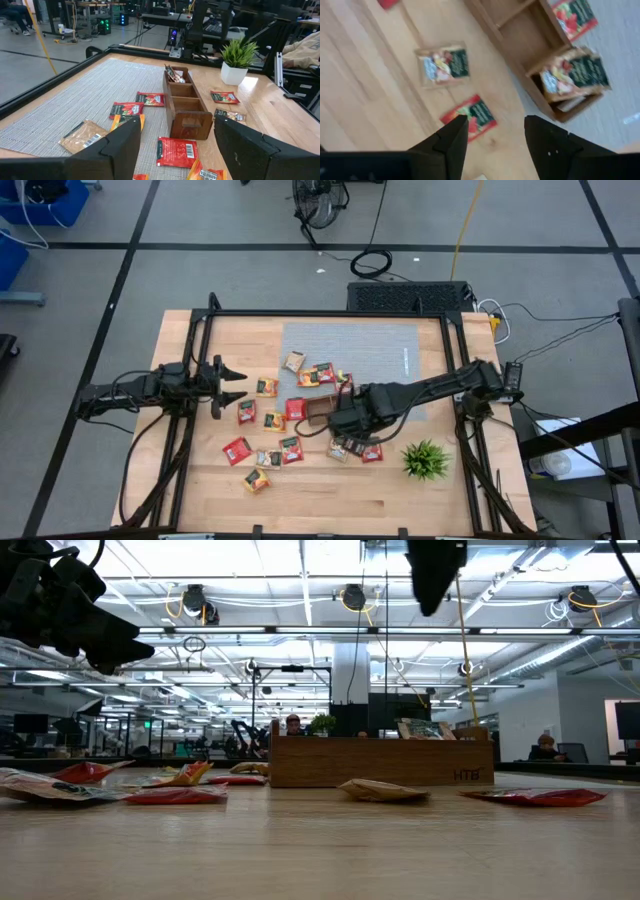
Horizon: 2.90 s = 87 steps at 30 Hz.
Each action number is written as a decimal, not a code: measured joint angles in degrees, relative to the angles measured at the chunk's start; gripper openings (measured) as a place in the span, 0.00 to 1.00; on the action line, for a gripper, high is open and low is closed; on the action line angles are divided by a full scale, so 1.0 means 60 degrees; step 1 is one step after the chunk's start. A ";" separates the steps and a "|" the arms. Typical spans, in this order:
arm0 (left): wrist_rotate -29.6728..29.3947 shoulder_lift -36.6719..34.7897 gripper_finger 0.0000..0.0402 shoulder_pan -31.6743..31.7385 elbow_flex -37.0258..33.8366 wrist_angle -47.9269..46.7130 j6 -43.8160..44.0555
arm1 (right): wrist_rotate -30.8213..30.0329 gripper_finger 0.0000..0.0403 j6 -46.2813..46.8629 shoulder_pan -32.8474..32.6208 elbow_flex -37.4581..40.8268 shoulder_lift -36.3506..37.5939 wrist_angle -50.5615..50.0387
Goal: Pick & Place Tea
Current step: Put the brown tea bag into the right section of the wooden organizer
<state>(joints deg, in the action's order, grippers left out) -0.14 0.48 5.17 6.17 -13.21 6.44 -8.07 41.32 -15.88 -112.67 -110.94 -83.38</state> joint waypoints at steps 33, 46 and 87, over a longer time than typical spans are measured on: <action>0.0003 0.0002 0.63 -0.0003 -0.0002 -0.0002 0.0003 | 0.0563 0.45 0.0788 -0.0631 -0.1028 -0.2947 0.2097; 0.0003 -0.0002 0.63 -0.0004 -0.0003 0.0000 0.0003 | 0.0355 0.45 0.0757 -0.0988 0.0499 -0.2947 0.3876; 0.0003 0.0000 0.63 -0.0002 0.0000 0.0000 0.0000 | 0.0323 0.00 -0.0324 -0.0994 0.1884 -0.1993 0.3813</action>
<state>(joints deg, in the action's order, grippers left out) -0.12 0.48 5.16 6.17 -13.21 6.44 -6.13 39.38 -21.85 -101.36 -122.89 -60.50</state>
